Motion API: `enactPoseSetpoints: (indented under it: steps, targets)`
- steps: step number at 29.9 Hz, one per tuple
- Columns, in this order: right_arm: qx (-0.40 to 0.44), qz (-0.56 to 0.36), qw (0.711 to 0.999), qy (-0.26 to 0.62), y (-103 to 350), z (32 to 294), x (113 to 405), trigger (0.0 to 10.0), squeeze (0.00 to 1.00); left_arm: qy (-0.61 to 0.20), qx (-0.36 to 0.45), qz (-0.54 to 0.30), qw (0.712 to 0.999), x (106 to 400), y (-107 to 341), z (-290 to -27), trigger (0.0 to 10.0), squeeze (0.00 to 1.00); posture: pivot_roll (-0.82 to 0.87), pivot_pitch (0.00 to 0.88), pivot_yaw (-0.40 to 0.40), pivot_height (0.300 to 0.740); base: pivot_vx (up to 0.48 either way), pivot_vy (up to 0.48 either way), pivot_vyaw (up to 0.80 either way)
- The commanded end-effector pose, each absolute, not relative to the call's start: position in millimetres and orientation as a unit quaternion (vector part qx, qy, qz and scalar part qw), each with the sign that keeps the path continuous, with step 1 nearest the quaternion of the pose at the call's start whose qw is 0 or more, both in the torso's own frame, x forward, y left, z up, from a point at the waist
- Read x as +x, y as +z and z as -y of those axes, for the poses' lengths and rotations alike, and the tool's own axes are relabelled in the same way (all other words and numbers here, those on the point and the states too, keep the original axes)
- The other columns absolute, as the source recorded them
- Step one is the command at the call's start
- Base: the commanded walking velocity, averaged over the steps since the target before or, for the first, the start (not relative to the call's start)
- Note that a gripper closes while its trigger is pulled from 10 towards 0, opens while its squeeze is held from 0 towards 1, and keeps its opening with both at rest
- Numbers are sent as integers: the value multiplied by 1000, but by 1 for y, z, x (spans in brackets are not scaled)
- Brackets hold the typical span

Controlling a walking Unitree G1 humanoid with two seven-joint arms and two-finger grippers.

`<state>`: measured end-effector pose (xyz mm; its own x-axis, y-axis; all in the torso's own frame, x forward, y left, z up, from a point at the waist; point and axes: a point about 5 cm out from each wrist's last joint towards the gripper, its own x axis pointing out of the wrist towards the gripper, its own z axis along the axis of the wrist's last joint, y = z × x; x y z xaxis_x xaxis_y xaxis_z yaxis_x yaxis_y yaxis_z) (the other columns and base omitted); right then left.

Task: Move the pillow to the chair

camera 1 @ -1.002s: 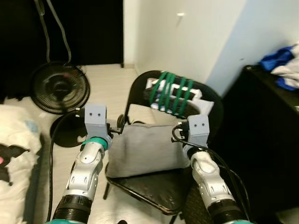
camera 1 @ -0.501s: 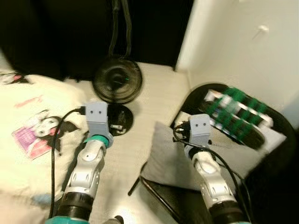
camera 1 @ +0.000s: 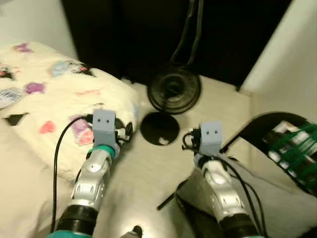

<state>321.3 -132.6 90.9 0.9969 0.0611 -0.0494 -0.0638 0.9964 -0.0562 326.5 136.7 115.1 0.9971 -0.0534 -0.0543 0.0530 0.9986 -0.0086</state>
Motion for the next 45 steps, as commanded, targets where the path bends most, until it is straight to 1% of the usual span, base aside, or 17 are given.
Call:
enactPoseSetpoints:
  steps: [1,6,9,13,17,22,27,35,40,41,45]
  targets:
    - [-25,-35,999,31,86,133,320,10000,0,-27,2,-45,999,322,106,-136,10000,0,32,35,-25,740,0,0,800]
    - [-22,-40,998,39,83,131,320,10000,0,-37,29,-40,998,322,108,-133,10000,0,48,20,-41,740,0,0,800]
    - [-23,-39,998,40,84,130,321,10000,0,-34,22,-41,998,323,109,-135,10000,0,48,13,-46,740,0,0,800]
    - [-19,-40,998,39,85,130,323,10000,0,-18,-11,-57,998,325,107,-139,10000,0,55,12,-50,740,0,0,800]
    - [-20,-41,998,42,83,128,322,10000,0,-15,-11,-64,998,326,106,-140,10000,0,59,9,-47,740,0,0,800]
    - [-17,-49,998,38,77,130,316,10000,0,-14,14,-83,996,319,98,-142,10000,0,58,5,-42,740,0,0,800]
    - [-18,-56,998,33,72,136,313,10000,0,-10,11,-96,995,315,94,-144,10000,0,70,5,-50,740,0,0,800]
    - [-13,-58,998,32,70,132,314,10000,0,-11,60,-88,994,314,93,-148,10000,0,82,0,-49,740,0,0,800]
    - [-11,-59,998,32,70,131,314,10000,0,-13,64,-82,994,314,96,-148,10000,0,86,0,-50,740,0,0,800]
    - [-8,-60,998,29,69,131,314,10000,0,-15,67,-82,994,315,97,-149,10000,0,99,1,-34,740,0,0,800]
    - [-4,-60,998,25,68,131,315,10000,0,-17,70,-83,994,315,98,-149,10000,0,99,1,-34,740,0,0,800]
